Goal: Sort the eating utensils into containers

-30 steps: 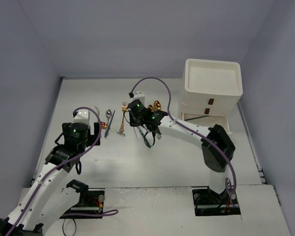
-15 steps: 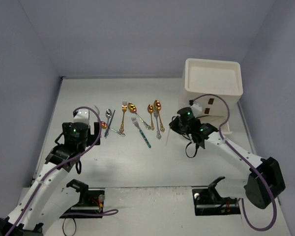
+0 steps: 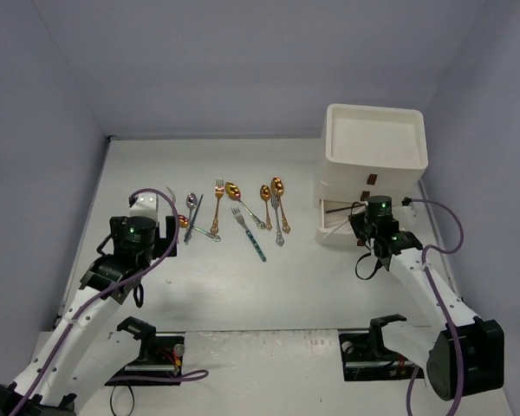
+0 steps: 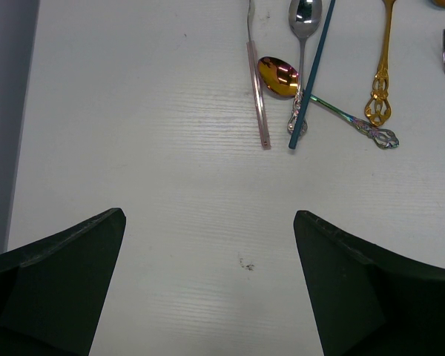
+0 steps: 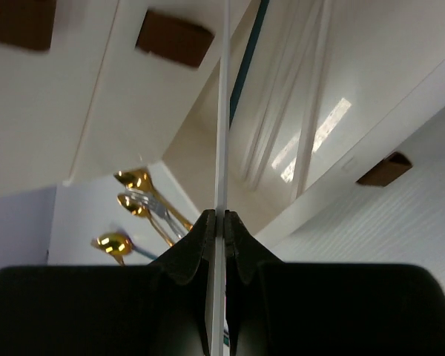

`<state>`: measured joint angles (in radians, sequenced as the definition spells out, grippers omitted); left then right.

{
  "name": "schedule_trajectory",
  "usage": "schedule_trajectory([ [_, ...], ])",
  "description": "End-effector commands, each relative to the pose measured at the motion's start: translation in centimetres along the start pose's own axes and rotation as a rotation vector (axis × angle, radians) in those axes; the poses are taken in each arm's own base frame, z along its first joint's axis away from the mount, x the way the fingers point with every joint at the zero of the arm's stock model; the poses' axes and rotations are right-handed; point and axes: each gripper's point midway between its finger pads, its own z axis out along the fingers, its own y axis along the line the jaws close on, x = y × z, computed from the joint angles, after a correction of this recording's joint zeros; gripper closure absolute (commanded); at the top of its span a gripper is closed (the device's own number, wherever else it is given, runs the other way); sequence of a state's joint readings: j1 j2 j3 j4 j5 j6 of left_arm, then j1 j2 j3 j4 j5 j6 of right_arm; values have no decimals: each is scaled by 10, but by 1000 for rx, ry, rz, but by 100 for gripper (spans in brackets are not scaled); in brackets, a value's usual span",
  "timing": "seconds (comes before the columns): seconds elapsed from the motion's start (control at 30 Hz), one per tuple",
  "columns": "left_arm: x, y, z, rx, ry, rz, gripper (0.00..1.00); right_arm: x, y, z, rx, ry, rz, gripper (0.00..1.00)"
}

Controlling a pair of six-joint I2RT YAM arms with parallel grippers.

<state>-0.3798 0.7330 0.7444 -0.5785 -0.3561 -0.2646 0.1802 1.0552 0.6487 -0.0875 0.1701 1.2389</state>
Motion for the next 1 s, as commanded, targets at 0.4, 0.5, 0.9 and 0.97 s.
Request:
schedule_trajectory([
  [0.4, -22, -11, -2, 41, -34, -64, 3, -67, 35, 21, -4, -109, 23, 50],
  [0.5, -18, -20, 5, 59, 4, -88, 3, -66, 53, 10, -68, -85, -135, 47],
  [0.9, -28, -75, 62, 163, 141, -81, 21, -30, 81, -29, -290, 18, -563, 46],
  [0.97, -36, -86, 76, 183, 162, -38, 28, -21, 82, -34, -318, 41, -610, 46],
])
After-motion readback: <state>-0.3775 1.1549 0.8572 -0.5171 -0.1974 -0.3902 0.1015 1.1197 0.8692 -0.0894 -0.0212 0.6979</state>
